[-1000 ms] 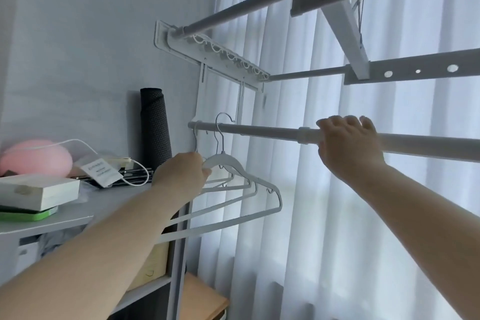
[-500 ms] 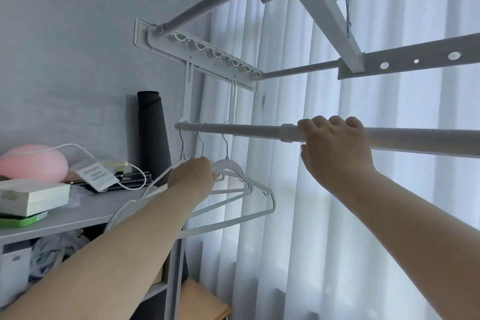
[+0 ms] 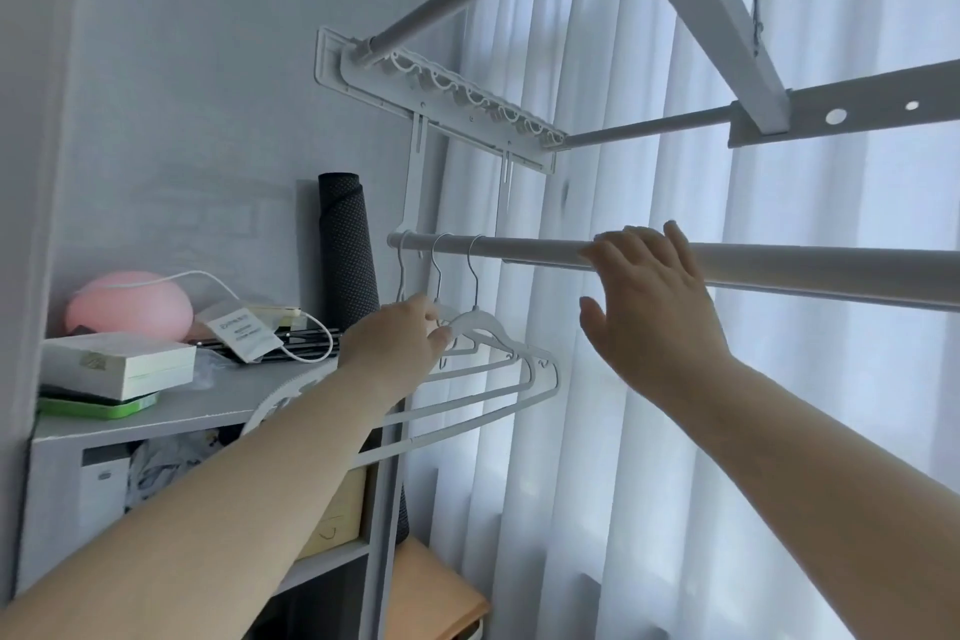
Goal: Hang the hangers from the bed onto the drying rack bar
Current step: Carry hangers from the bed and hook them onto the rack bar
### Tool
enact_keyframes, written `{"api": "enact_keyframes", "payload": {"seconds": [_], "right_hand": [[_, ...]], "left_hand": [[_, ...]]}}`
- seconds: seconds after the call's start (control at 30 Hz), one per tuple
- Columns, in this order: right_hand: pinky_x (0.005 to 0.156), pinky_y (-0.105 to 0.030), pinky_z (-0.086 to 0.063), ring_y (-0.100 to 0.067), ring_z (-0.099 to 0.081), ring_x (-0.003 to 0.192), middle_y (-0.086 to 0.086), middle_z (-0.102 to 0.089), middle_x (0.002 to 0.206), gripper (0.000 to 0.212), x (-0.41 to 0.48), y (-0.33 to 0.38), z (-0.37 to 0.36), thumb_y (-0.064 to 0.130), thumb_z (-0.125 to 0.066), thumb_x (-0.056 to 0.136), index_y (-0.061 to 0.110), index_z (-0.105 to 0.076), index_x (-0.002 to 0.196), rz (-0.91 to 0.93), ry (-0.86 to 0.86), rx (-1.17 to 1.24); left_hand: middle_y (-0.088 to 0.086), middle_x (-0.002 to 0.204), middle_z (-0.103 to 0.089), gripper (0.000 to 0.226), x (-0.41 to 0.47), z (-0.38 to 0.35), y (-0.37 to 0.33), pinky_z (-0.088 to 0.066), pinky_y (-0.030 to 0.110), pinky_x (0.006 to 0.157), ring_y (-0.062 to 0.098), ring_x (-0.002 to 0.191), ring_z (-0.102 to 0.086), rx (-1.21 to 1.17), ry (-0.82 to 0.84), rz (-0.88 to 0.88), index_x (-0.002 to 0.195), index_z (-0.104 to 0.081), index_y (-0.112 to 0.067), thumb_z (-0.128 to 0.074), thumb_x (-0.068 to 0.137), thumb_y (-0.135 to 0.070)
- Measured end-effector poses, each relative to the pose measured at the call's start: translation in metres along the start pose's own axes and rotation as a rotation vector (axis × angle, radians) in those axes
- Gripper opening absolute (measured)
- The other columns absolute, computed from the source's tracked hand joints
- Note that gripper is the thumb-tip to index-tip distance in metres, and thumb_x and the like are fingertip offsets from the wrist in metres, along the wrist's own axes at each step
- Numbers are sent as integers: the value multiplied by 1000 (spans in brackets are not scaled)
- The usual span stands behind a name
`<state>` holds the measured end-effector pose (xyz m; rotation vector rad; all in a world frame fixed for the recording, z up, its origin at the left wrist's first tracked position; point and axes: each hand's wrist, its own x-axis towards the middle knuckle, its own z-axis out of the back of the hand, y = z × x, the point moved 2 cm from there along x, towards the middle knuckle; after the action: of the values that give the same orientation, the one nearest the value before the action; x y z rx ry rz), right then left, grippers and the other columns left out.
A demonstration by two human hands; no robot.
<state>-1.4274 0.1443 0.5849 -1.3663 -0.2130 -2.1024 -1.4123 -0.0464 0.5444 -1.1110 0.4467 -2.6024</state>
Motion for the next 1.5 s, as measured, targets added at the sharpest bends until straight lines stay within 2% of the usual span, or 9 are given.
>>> {"api": "enact_keyframes", "payload": {"seconds": [0.17, 0.4, 0.57, 0.73, 1.07, 1.17, 1.27, 1.37, 1.5], "right_hand": [[97, -33, -42, -27, -61, 102, -1, -67, 99, 29, -13, 41, -18, 12, -55, 83, 10, -61, 112, 56, 19, 348], [73, -23, -42, -12, -51, 77, 11, -56, 81, 16, -55, 126, -28, 19, -48, 90, 26, -61, 95, 48, 520, 749], [64, -7, -40, 1, -51, 65, 6, -64, 79, 21, -98, 241, -23, 15, -50, 90, 28, -58, 76, 192, 808, 1042], [63, -16, -46, 7, -53, 47, 14, -59, 47, 35, -160, 394, 19, 7, -52, 86, 32, -52, 61, 303, 1008, 1230], [60, -14, -39, -4, -51, 50, 8, -57, 51, 48, -320, 668, 148, 7, -54, 86, 35, -52, 47, 757, 1311, 1327], [56, -7, -35, 9, -56, 53, 34, -54, 45, 57, -383, 730, 176, 16, -57, 84, 58, -54, 46, 908, 1381, 1250], [56, -3, -35, -3, -58, 65, 55, -37, 47, 67, -431, 785, 198, 30, -51, 81, 82, -25, 48, 1008, 1422, 1192], [59, -9, -32, -1, -53, 61, 19, -56, 54, 56, -458, 839, 217, 16, -50, 87, 54, -55, 46, 1112, 1486, 1121], [74, -12, -29, -10, -47, 91, 2, -57, 110, 18, -480, 930, 222, 18, -41, 93, 25, -54, 102, 1197, 1521, 1097]], "left_hand": [[-4, 103, -60, 29, -46, 25, 29, -46, 31, 84, 13, 97, -56, -320, -294, -39, 119, -53, -15, -51, 91, -18], [-9, 71, -62, 26, -138, 78, 111, -43, 9, 56, 0, 59, -60, -442, -262, 203, 80, -49, -33, -50, 91, -9], [-8, 46, -62, 31, -258, 141, 196, -42, 10, 54, 2, 48, -56, -376, -224, 501, 70, -55, -26, -51, 89, -2], [-6, 37, -57, 31, -432, 243, 263, -40, 7, 43, -2, 34, -50, -284, -288, 893, 67, -55, -17, -48, 90, 4], [-4, 79, -64, 19, -754, 393, 296, -44, 27, 71, 14, 70, -58, 74, -479, 1517, 88, -49, -30, -48, 88, -11], [-3, 84, -61, 29, -817, 404, 294, -47, 24, 76, 13, 71, -59, 127, -523, 1642, 72, -48, -34, -52, 86, -9], [-9, 79, -59, 35, -867, 416, 300, -44, 21, 77, 16, 88, -62, 164, -577, 1780, 66, -44, -39, -50, 88, -12], [-3, 96, -65, 36, -913, 429, 314, -40, 18, 76, 14, 99, -62, 234, -649, 1891, 67, -40, -40, -48, 90, -14], [0, 110, -64, 30, -956, 455, 347, -38, 17, 74, 14, 93, -59, 327, -678, 2021, 73, -40, -40, -44, 94, -18]]}}
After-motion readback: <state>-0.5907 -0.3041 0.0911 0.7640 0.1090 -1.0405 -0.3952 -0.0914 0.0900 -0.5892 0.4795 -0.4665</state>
